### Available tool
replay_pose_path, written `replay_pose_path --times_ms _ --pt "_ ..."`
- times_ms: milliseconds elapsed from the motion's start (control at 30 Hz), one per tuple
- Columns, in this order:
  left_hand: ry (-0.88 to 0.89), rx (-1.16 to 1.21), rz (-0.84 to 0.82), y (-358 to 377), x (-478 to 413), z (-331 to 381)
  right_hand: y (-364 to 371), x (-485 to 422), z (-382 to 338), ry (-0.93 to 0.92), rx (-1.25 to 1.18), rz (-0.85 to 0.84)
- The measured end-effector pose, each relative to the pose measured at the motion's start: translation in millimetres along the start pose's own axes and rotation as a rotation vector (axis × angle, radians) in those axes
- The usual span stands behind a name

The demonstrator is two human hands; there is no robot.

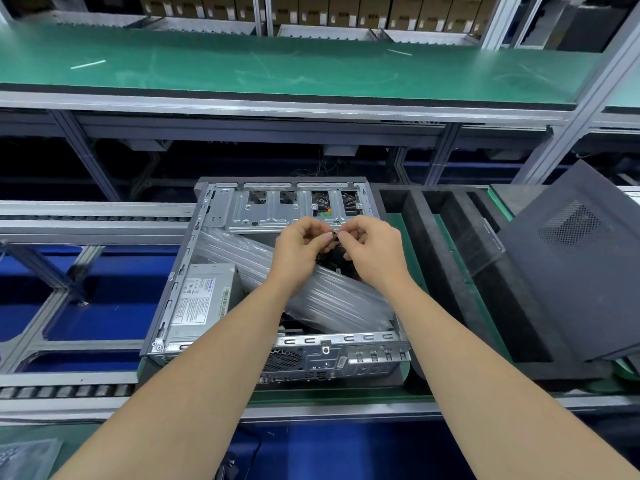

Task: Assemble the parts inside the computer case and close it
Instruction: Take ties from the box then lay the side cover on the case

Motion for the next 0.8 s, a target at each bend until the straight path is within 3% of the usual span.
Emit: replay_pose_path --times_ms 801 --pt "0.079 -0.087 0.028 1.5 1.4 2.6 4.9 -0.2 -1.1 0.015 0.089 -0.013"
Point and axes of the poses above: each hand's wrist, its own x-axis away from the middle knuckle, its own y-axis out of the palm, z = x × y, the point moved 1 cm from there along -x, towards the middle knuckle, and after that the axes turned 1 degree about -y, right-handed, at the moved point
